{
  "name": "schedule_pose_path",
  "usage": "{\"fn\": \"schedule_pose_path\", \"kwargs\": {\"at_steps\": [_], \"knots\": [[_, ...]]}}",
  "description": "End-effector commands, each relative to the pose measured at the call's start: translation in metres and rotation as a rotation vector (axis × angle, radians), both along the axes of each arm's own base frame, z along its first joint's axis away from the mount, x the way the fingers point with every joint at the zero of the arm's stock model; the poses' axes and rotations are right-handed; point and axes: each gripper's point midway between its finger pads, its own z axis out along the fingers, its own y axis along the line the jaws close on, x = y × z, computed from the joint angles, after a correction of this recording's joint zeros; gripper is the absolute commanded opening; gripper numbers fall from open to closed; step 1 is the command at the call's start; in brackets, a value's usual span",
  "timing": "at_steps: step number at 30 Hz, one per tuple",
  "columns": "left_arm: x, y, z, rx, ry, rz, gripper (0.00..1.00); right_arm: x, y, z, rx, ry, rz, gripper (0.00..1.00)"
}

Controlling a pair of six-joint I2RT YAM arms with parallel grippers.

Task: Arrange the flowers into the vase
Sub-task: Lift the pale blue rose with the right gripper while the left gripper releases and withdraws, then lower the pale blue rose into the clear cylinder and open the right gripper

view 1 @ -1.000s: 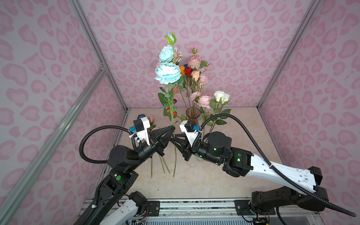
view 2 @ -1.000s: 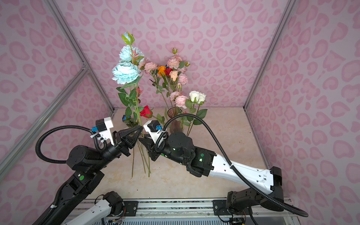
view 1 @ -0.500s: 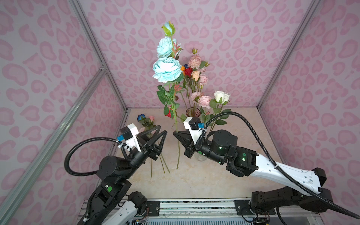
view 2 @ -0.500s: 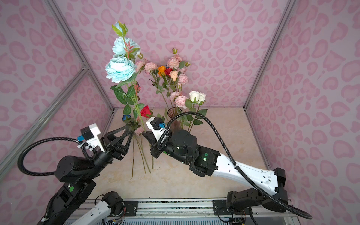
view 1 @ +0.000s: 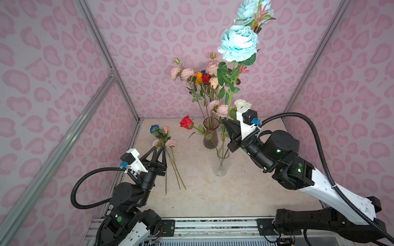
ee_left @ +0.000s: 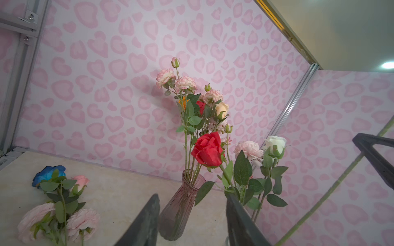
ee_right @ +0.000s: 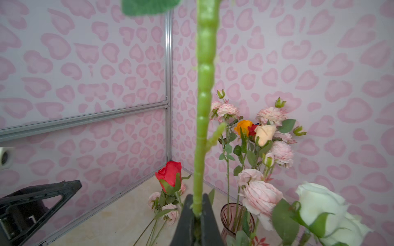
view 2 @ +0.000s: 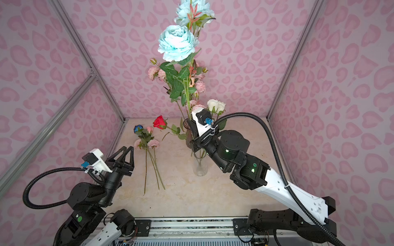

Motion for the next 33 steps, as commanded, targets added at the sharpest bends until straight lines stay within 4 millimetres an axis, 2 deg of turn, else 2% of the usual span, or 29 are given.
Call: {"fn": "schedule_pose_path", "kwargs": {"at_steps": [1,7,15,19,23,28,33], "knots": [[0.005,0.002,-0.007,-0.005,0.026,0.027,0.51,0.014,-0.009,-0.011,-0.021,0.011,-0.039,0.00],[0.011,-0.005,-0.018,-0.011,0.062,0.005,0.51,0.045,-0.015,-0.038,-0.022,0.053,-0.073,0.00],[0.015,-0.010,-0.029,-0.014,0.091,-0.008,0.50,0.070,-0.013,-0.071,-0.005,0.121,-0.062,0.00],[0.017,-0.010,-0.032,-0.010,0.098,-0.003,0.50,0.070,-0.004,-0.095,-0.023,0.152,-0.024,0.00],[0.021,-0.013,-0.038,-0.002,0.114,-0.003,0.50,0.070,0.005,-0.130,-0.041,0.195,0.011,0.00],[0.025,-0.016,-0.042,0.014,0.127,-0.001,0.50,0.068,0.004,-0.169,-0.041,0.239,0.007,0.00],[0.028,-0.017,-0.044,0.022,0.133,0.002,0.50,0.068,0.003,-0.199,-0.071,0.282,-0.001,0.01]]}}
